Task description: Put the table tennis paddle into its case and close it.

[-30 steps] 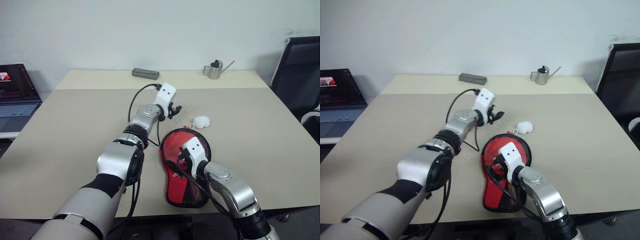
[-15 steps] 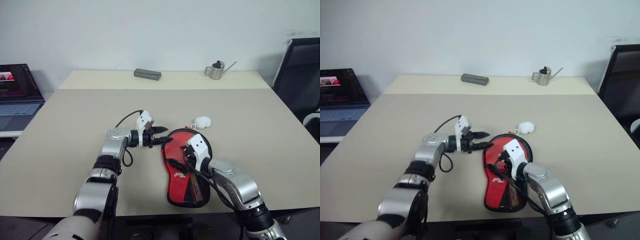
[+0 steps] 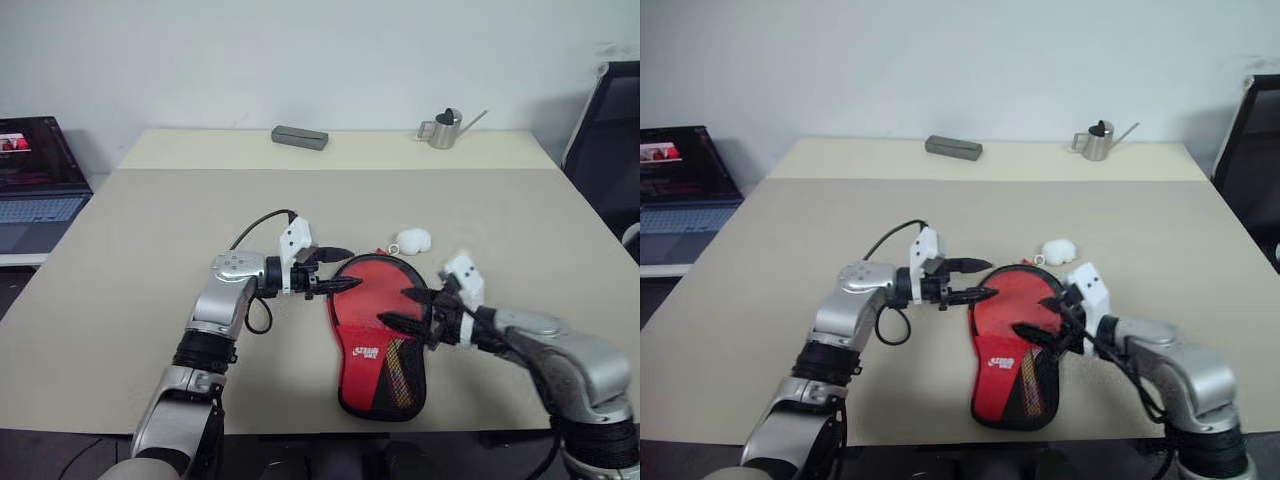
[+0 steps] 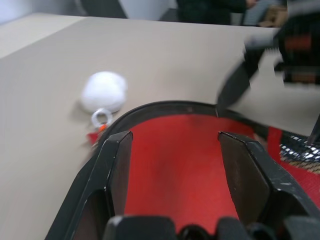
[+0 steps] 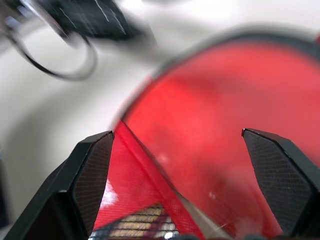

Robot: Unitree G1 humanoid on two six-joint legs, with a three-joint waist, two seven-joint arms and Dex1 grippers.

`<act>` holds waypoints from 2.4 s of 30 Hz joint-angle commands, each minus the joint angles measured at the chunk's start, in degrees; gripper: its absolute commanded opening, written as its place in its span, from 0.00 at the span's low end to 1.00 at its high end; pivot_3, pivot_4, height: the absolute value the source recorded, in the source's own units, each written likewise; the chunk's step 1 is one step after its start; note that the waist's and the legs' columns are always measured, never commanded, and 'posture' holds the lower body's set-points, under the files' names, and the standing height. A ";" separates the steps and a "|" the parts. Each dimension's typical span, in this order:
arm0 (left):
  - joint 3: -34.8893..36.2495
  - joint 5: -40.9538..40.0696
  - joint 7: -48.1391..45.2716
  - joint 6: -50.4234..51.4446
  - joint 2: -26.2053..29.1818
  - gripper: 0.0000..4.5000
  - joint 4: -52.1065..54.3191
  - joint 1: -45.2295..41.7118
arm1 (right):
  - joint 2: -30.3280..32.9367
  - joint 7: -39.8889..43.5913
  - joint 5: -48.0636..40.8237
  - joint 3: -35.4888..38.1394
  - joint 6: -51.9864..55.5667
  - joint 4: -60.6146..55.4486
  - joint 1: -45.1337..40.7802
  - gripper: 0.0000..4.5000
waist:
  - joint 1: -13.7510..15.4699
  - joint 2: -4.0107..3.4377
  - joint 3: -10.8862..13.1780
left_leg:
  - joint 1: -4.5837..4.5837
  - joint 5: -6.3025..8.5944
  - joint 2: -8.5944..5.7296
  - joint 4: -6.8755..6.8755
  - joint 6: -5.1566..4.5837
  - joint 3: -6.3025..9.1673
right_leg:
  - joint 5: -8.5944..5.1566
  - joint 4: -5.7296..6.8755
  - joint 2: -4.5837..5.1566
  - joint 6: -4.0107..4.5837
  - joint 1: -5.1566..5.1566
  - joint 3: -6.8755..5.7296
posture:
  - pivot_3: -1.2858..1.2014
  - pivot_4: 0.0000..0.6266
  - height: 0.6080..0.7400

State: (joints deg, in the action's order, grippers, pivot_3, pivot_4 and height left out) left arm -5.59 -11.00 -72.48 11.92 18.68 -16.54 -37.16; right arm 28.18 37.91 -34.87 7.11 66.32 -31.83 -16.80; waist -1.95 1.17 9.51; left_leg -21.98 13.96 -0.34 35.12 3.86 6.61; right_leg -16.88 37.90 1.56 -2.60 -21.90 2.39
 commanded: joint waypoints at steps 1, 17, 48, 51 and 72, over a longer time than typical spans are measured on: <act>-2.93 -2.12 -3.74 0.37 0.25 0.66 1.84 -1.22 | 3.44 0.38 -4.71 7.01 1.57 -0.34 -2.89 1.00 | 0.05 0.01 0.15 | -0.01 0.01 -0.01 0.00 -0.01 -0.01 | -0.01 -0.01 0.01 0.01 0.00 0.00 | 0.52 0.24 1.00; -11.75 5.20 -2.38 -11.78 -6.49 0.66 -17.93 -4.31 | 10.30 -3.17 -1.47 6.67 -5.36 6.28 -4.54 1.00 | 0.12 0.13 0.37 | 0.00 0.03 -0.01 0.02 -0.05 -0.13 | -0.01 0.03 0.00 0.01 -0.02 0.06 | 0.52 0.24 1.00; -10.86 4.93 0.72 -9.46 -5.95 0.66 -15.22 0.19 | -8.46 -5.55 28.19 -9.97 -47.92 90.70 -43.86 1.00 | -0.80 0.00 0.31 | 0.08 0.08 0.00 0.59 -0.20 -0.17 | 0.07 0.35 -0.02 0.08 0.11 0.14 | 0.52 0.24 1.00; -10.73 4.98 0.85 -9.28 -5.61 0.66 -15.26 0.26 | -8.59 -5.69 28.68 -9.13 -48.74 91.51 -44.04 0.96 | -1.02 0.00 0.30 | 0.10 0.08 -0.01 0.63 -0.20 -0.18 | 0.06 0.51 -0.02 0.09 0.09 0.16 | 0.52 0.24 1.00; -9.85 6.72 2.20 -10.31 -4.06 0.66 -26.26 -0.72 | -10.35 -7.57 28.21 -6.83 -43.71 79.96 -36.19 0.12 | -1.37 -0.41 0.05 | 0.50 0.06 0.00 0.92 -0.22 -0.19 | 0.02 1.11 -0.09 0.15 0.27 0.25 | 0.52 0.24 1.00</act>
State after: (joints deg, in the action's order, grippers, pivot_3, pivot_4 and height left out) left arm -14.27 -6.40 -70.20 0.60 13.50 -38.81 -40.60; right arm 17.53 30.93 -6.28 -0.94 21.54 50.97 -53.71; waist -3.32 0.76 9.57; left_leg -21.42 14.02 -0.34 36.04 3.64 6.42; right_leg -16.87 39.01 1.47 -2.45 -21.57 2.65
